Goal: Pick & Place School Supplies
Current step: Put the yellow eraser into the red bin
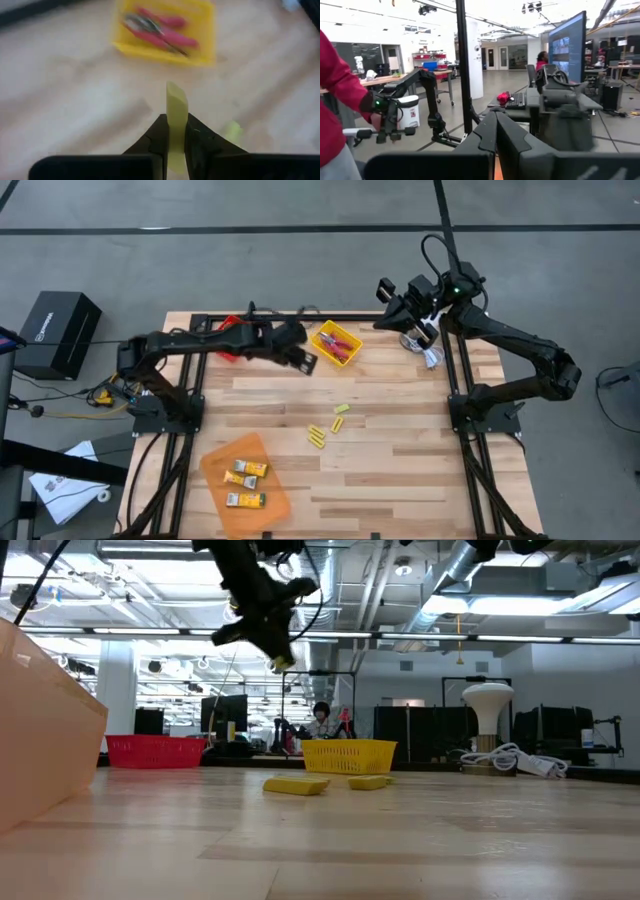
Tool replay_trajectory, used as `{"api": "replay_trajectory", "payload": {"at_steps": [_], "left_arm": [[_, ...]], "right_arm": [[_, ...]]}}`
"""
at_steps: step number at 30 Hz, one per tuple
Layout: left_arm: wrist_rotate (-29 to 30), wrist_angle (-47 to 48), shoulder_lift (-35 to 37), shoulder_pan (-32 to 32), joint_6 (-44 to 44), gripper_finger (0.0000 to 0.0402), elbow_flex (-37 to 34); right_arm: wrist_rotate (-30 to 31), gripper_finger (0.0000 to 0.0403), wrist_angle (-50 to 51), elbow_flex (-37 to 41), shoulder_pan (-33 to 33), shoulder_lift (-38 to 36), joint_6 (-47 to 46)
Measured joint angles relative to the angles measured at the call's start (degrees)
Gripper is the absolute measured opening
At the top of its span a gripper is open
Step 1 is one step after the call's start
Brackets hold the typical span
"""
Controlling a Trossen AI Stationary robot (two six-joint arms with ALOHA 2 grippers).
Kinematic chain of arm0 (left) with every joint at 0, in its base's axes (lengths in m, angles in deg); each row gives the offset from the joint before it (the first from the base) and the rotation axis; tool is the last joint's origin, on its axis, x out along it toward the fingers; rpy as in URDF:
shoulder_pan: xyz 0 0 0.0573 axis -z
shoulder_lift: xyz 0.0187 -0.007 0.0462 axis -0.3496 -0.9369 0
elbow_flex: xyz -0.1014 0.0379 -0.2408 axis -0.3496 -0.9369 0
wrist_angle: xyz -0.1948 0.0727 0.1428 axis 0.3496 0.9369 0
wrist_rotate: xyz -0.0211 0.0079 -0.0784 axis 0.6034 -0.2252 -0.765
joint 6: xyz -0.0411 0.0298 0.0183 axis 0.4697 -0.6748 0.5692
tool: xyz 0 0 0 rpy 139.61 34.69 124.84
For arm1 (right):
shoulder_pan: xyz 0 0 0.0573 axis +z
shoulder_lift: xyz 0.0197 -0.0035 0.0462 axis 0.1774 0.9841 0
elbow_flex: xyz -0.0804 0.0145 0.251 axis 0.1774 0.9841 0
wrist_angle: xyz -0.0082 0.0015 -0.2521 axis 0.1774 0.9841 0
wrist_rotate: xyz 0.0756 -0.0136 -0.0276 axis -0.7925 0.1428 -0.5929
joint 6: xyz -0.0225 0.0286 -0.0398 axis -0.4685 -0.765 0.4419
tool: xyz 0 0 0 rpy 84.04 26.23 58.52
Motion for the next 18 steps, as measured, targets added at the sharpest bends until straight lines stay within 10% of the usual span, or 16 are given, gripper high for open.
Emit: {"api": "replay_trajectory", "payload": {"at_steps": [18], "left_arm": [[-10.3, -1.7, 1.2, -30.8, -22.9, 0.0026, -10.3]], "right_arm": [[8.4, 0.0000, 0.1, 0.0, 0.0, 0.0, -2.0]]}}
